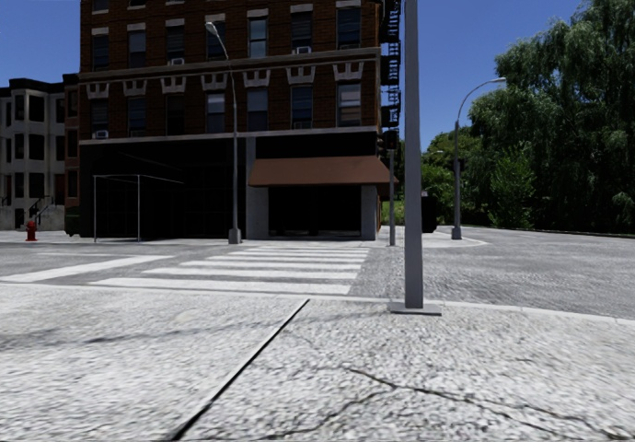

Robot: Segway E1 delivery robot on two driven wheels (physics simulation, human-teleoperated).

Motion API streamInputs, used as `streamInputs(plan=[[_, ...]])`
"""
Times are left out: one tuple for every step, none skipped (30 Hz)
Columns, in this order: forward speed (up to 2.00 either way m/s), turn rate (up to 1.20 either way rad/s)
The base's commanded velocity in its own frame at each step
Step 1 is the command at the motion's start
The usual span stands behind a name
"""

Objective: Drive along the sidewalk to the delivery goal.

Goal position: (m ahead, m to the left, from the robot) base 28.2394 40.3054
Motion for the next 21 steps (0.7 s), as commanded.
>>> streamInputs(plan=[[2.0,0.0],[2.0,0.0],[2.0,0.0],[2.0,0.0],[2.0,0.0],[2.0,0.0],[2.0,0.0],[2.0,0.0],[2.0,0.0],[2.0,0.0],[2.0,0.0],[2.0,0.0],[2.0,0.0],[2.0,0.0],[2.0,0.0],[2.0,0.0],[2.0,0.0],[2.0,0.0],[2.0,0.01],[2.0,0.01],[2.0,0.04]])
